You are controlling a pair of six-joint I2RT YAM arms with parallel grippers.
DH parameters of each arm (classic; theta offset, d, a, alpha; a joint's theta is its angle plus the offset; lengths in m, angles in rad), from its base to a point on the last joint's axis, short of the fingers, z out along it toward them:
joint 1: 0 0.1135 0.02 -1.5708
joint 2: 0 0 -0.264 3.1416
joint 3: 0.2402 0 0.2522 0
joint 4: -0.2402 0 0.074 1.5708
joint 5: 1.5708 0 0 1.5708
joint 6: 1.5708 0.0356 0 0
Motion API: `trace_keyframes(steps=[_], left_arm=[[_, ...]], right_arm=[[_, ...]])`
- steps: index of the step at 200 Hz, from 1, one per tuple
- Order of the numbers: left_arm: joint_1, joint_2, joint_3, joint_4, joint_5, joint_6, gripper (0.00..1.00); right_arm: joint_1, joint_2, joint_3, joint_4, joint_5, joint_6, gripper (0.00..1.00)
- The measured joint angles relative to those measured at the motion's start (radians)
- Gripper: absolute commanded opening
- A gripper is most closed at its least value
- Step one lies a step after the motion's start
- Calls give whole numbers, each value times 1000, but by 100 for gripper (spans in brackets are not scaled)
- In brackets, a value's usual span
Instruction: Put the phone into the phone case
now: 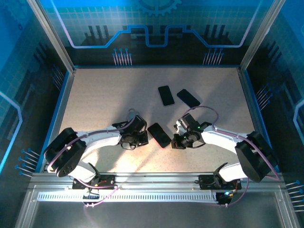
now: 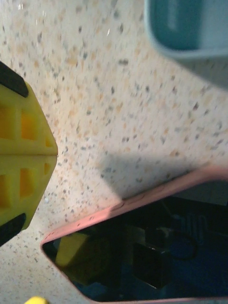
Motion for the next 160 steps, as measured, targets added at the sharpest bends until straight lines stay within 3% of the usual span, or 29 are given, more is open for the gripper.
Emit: trace_keyframes(steps=[101, 160], left_arm=[[11, 236, 205, -7, -7, 24, 3], [66, 288, 267, -17, 30, 24, 3]], right_arm=[[18, 145, 26, 79, -51, 0, 0], [16, 257, 164, -24, -56, -41, 0]])
